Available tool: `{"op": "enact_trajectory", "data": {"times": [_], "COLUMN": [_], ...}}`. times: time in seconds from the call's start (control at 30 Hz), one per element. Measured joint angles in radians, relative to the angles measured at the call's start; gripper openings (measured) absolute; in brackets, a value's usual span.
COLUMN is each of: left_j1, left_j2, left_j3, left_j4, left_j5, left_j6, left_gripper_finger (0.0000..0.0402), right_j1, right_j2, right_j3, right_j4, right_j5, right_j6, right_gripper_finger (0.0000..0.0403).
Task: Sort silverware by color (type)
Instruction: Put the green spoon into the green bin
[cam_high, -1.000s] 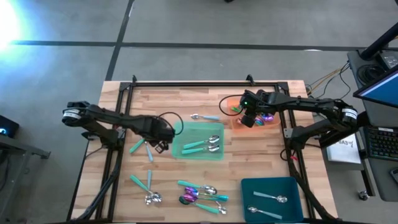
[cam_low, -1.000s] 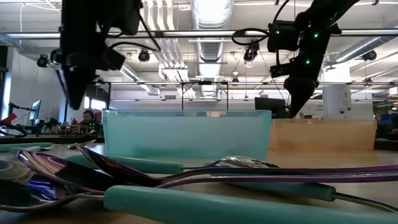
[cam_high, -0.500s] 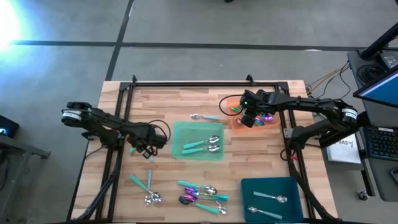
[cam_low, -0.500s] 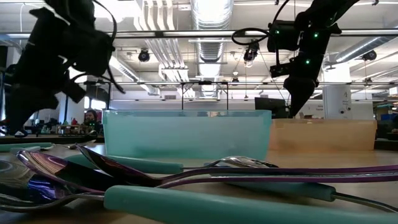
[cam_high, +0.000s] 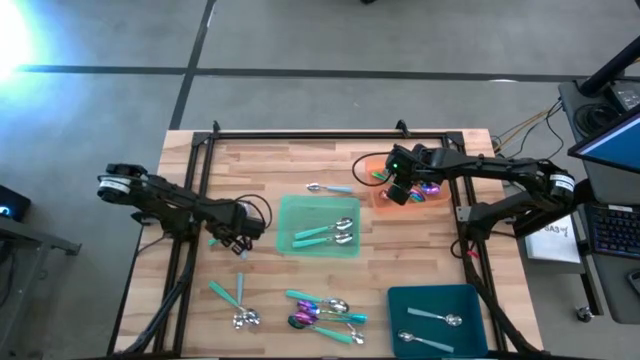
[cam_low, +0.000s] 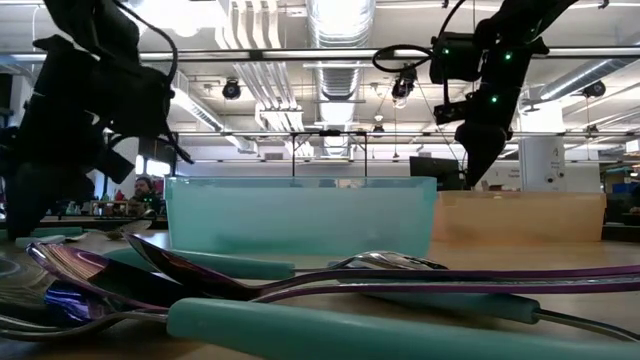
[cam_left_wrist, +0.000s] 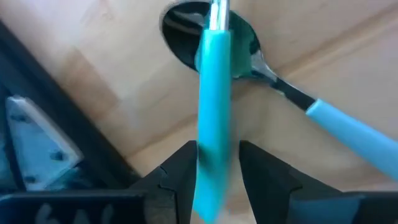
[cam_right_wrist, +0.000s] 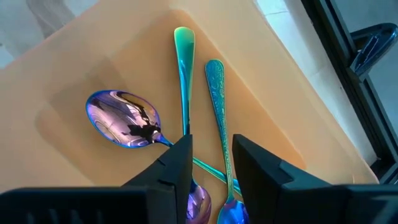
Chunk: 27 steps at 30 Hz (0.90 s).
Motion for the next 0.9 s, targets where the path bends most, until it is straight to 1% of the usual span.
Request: {"op": "enact_trajectory", "data": {"times": [0.2, 0.3, 0.4, 0.5, 0.6, 0.7, 0.8, 0.9], "left_j1": [-0.001, 0.000, 0.001, 0.001, 0.001, 0.001, 0.001, 0.001], "left_j2": [-0.003, -0.003, -0.002, 0.001, 0.001, 0.000, -0.001, -0.001], "left_j3": [-0.031, -0.024, -0.009, 0.009, 0.040, 0.080, 0.140, 0.222], "left_j4": [0.035, 0.039, 0.030, 0.012, -0.020, -0.030, -0.035, -0.011], "left_j5": [0.008, 0.021, 0.019, 0.018, 0.001, -0.006, -0.047, -0.106], "left_j6": [-0.074, -0.066, -0.062, -0.071, -0.085, -0.067, -0.058, -0.019], "left_gripper_finger": [0.0103, 0.0080, 0.0045, 0.0042, 0.0042, 0.0042, 0.0042, 0.0042], "right_j1": [0.000, 0.004, 0.007, 0.006, 0.006, 0.006, 0.006, 0.006], "right_j2": [0.000, 0.000, 0.000, 0.000, 0.000, 0.000, -0.006, -0.015], "right_j3": [0.000, 0.000, 0.000, 0.000, 0.000, 0.000, 0.000, 0.000], "right_j4": [0.001, 0.003, 0.005, 0.007, 0.006, 0.002, 0.000, 0.002], "right_j5": [-0.002, -0.003, -0.003, -0.003, -0.003, -0.003, -0.003, -0.057], "right_j6": [0.000, 0.000, 0.003, 0.002, -0.008, -0.019, -0.019, -0.018], "right_gripper_finger": [0.0098, 0.0100, 0.0099, 0.0095, 0.0089, 0.0084, 0.0082, 0.0083]}}
